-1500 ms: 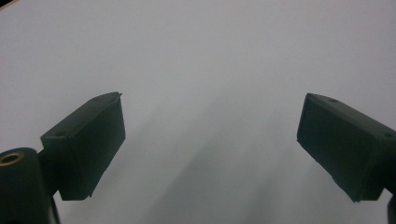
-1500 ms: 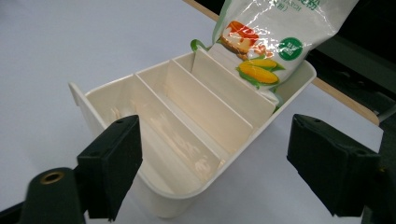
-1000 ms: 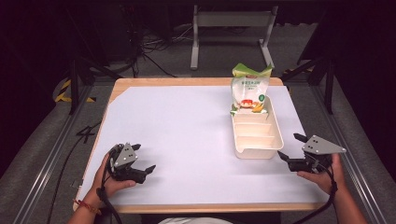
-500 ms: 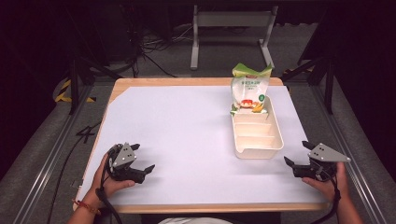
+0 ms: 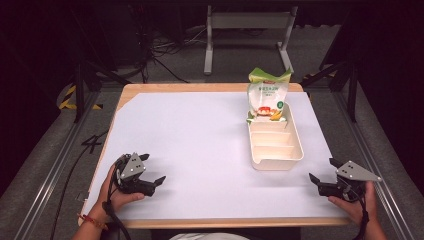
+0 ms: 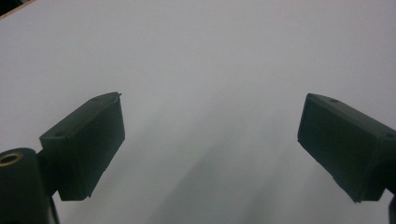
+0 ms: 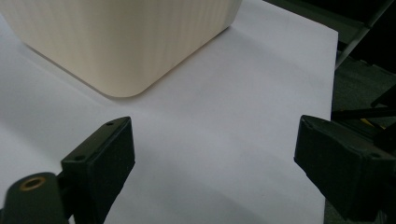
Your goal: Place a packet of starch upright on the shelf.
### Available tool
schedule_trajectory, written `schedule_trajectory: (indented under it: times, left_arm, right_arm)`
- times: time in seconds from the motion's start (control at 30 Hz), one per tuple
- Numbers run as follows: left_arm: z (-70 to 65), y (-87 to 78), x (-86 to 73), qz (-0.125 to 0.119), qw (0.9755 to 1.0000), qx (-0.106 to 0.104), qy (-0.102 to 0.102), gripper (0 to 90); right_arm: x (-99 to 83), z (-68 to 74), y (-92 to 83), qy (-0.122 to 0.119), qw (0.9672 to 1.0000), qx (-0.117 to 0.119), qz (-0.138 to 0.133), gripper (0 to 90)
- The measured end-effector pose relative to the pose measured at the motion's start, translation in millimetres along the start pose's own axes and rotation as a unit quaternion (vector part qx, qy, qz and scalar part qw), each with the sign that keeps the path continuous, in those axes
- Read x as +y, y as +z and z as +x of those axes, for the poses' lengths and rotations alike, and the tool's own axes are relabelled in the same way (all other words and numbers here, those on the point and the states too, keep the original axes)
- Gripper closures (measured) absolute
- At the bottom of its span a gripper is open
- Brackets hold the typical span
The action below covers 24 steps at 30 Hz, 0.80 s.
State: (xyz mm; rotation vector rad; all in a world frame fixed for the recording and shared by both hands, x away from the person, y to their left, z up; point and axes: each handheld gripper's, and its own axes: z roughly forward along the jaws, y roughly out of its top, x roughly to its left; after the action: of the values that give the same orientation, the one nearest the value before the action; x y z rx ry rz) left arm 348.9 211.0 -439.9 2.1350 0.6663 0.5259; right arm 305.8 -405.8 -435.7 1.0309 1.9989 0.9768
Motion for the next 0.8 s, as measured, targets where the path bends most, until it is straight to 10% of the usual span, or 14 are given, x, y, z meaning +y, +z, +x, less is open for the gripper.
schedule_trajectory:
  times: [0.8]
  left_arm:
    - [-1.6, -1.0, 0.1, 0.003, 1.0000, 0.004, 0.002, 8.2]
  right_arm:
    - [1.1, 9.6, 2.4, -0.015, 0.9999, -0.002, -0.005, 11.1]
